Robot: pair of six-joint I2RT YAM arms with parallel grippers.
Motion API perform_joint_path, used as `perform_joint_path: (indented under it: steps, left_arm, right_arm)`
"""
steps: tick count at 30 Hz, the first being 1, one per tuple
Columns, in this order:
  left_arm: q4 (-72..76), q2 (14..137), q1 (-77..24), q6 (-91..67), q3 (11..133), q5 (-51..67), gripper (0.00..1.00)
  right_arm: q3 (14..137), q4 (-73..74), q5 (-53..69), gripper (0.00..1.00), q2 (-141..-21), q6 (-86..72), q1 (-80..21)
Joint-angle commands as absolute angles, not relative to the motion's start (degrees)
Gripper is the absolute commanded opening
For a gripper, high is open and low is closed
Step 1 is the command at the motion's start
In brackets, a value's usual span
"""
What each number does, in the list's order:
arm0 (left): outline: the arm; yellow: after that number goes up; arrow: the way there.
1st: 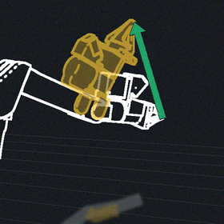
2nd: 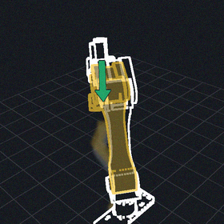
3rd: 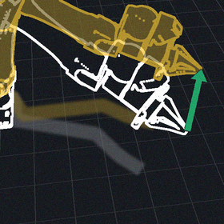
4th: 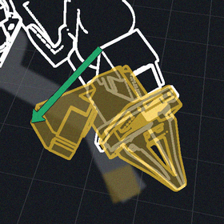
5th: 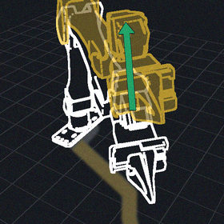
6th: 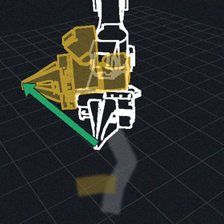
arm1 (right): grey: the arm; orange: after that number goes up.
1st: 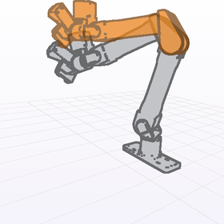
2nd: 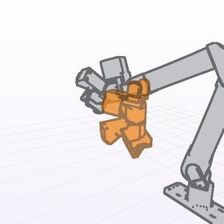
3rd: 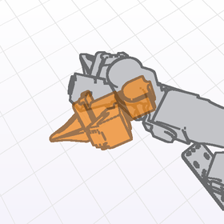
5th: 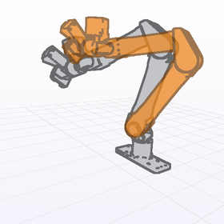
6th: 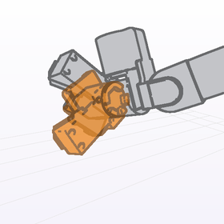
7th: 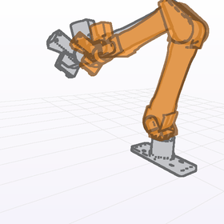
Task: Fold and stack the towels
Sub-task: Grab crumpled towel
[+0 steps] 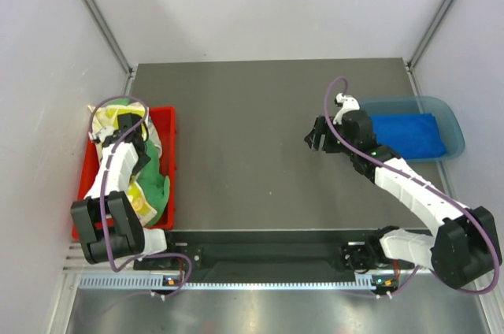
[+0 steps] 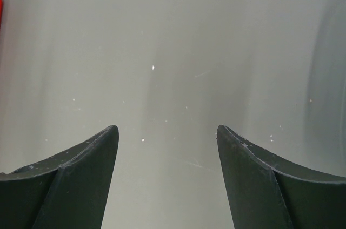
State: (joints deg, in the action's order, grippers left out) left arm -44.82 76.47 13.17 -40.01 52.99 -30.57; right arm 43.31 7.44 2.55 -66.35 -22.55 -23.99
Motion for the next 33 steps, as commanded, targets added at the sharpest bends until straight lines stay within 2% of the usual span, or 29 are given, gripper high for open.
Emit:
perform_joint_path:
  steps: [1, 5, 6, 10, 13, 18, 21, 22, 24, 26, 33]
  left_arm:
    - [-42.8, 75.3, 14.1, -40.2, 52.2, -29.2, 0.58]
    - [-43.0, 73.1, 14.0, -40.1, 52.2, -28.0, 0.4]
    - [-43.2, 72.2, 14.1, -40.1, 52.4, -27.7, 0.29]
    - [-44.3, 69.2, 14.1, -39.6, 53.8, -27.3, 0.08]
    - [-44.6, 66.6, 14.1, -38.9, 55.8, -25.7, 0.0]
    - [-44.9, 63.0, 14.1, -37.9, 58.1, -24.5, 0.0]
    - [-45.9, 63.3, 14.0, -38.1, 56.3, -25.4, 0.25]
    - [-46.1, 63.5, 14.1, -39.4, 55.6, -26.5, 0.43]
    - [-46.0, 64.2, 14.1, -40.3, 53.0, -28.0, 0.53]
    - [-45.6, 64.9, 14.1, -41.8, 50.7, -27.6, 0.58]
    - [-44.0, 68.6, 14.1, -43.2, 47.2, -28.0, 0.62]
  right_arm:
    - [43.3, 4.9, 2.0, 0.73, -65.2, -22.0, -24.8]
    - [43.2, 4.8, 1.8, 0.73, -65.6, -21.9, -24.9]
    - [43.2, 4.7, 1.8, 0.73, -65.6, -21.9, -24.9]
    - [43.2, 4.7, 1.7, 0.73, -65.9, -22.0, -24.9]
    - [43.2, 4.4, 1.7, 0.73, -66.1, -22.1, -24.9]
    - [43.2, 4.6, 1.8, 0.73, -66.1, -21.9, -24.9]
    - [43.1, 4.3, 1.7, 0.73, -66.0, -22.0, -24.9]
    - [43.1, 4.2, 1.7, 0.73, -66.1, -22.0, -24.9]
    - [43.1, 4.1, 1.7, 0.73, -66.4, -21.8, -24.8]
    - [43.2, 4.0, 1.8, 0.73, -66.7, -22.0, -24.9]
    - [43.2, 3.9, 2.3, 0.73, -68.1, -22.2, -24.9]
